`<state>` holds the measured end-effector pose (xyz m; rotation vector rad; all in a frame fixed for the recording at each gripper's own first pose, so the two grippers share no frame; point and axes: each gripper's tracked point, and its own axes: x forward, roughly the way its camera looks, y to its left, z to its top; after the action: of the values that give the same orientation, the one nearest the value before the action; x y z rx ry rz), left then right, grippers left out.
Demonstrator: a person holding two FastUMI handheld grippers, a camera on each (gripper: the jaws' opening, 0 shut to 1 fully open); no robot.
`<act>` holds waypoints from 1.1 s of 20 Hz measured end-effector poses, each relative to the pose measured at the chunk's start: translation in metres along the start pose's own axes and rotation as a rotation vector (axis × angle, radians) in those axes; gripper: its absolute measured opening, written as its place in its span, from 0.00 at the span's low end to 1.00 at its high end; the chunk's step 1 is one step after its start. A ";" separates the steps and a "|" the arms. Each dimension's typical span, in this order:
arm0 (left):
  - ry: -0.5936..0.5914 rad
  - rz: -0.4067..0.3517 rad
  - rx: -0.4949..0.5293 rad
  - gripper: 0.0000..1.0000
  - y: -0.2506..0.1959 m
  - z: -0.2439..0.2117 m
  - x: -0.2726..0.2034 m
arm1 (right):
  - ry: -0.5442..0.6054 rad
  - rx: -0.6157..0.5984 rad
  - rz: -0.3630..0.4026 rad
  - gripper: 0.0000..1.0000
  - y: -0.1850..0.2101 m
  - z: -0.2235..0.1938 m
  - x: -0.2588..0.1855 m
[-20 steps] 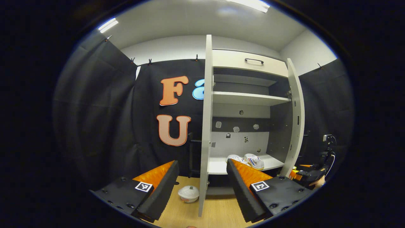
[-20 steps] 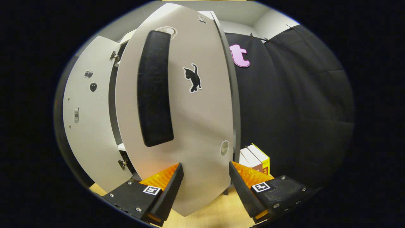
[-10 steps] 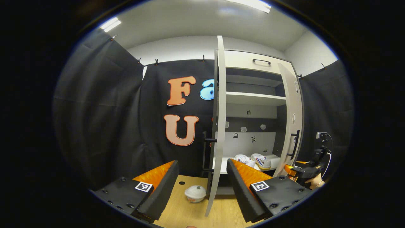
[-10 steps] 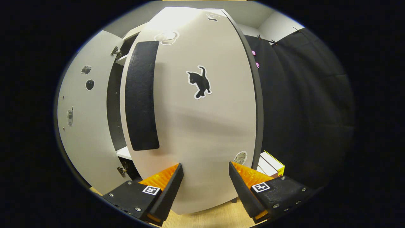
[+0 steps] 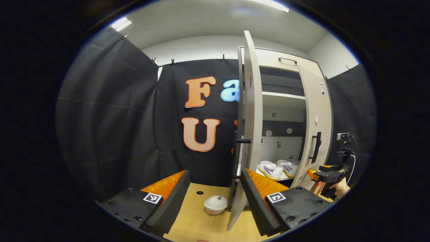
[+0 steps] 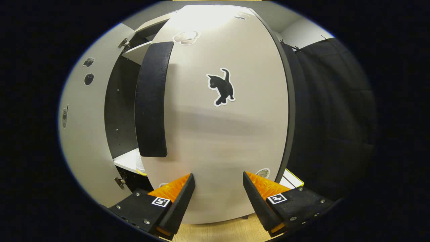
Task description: Grab one shoe with the right hand and put it into the shoe cabinet, grab the other shoe with the left hand and put it into the shoe cabinet; then close the right door with the right hand and the left door with the left hand.
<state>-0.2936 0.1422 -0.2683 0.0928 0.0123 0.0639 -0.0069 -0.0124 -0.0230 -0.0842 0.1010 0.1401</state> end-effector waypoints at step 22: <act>0.084 -0.135 -0.007 0.95 -0.016 -0.067 0.088 | -0.009 0.073 -0.034 0.90 -0.010 0.009 -0.051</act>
<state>-0.2060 0.1378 -0.3375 0.0821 0.1027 -0.0674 -0.0544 -0.0286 -0.0078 -0.0128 0.0959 0.1024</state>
